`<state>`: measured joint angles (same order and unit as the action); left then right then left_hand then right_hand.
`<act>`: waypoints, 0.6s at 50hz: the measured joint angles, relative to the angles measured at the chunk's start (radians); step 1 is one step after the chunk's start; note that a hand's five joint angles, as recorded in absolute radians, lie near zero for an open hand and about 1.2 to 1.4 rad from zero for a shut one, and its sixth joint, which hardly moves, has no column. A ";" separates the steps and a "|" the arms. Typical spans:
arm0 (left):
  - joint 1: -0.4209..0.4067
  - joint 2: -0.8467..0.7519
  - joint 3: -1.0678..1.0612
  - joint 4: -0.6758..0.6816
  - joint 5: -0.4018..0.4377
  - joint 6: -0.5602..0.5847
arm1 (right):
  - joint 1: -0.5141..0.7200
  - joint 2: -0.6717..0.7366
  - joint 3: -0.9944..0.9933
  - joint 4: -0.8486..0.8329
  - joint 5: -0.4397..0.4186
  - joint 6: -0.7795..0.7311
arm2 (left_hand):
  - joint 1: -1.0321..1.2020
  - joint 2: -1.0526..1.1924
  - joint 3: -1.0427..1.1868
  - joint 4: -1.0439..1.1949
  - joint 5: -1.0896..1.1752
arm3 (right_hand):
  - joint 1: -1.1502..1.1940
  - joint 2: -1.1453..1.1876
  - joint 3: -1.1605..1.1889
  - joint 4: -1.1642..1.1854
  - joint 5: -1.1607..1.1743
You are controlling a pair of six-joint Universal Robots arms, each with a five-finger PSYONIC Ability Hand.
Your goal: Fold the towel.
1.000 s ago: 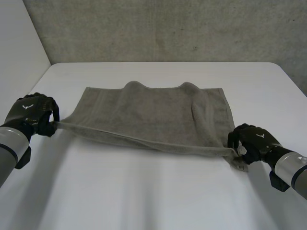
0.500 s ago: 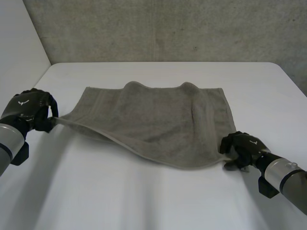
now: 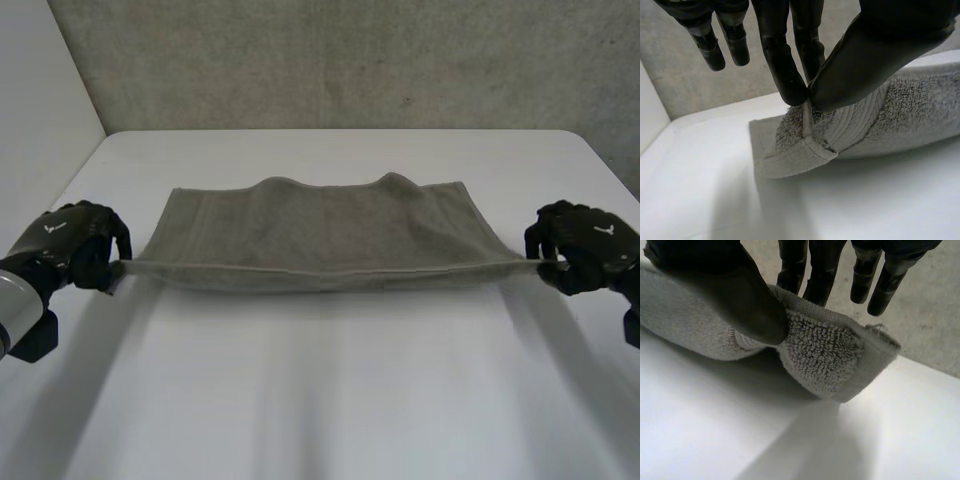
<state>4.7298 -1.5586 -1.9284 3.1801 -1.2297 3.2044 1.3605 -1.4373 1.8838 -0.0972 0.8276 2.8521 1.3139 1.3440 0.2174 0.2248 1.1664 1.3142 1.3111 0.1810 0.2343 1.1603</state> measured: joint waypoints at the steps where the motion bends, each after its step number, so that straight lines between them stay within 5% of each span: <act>1: -0.001 0.004 -0.002 -0.005 0.003 0.000 | -0.006 -0.009 -0.001 0.013 -0.008 -0.010 | 0.000 0.000 0.000 0.000 0.000 | 0.000 0.000 0.000 0.000 0.000; 20: 0.008 0.244 -0.042 -0.239 0.029 0.025 | -0.214 -0.152 -0.007 0.542 -0.254 -0.520 | 0.000 0.001 0.000 0.000 0.000 | 0.000 0.003 0.000 0.000 0.000; 30: 0.010 0.232 -0.025 -0.269 0.046 0.090 | -0.250 -0.099 -0.058 0.734 -0.283 -0.824 | 0.000 0.001 0.000 0.000 0.000 | 0.000 0.003 0.000 0.000 0.000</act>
<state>4.7396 -1.3264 -1.9533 2.9110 -1.1837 3.2946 1.1104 -1.5367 1.8258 0.6363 0.5447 2.0279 1.3139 1.3448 0.2174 0.2248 1.1664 1.3142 1.3140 0.1810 0.2343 1.1604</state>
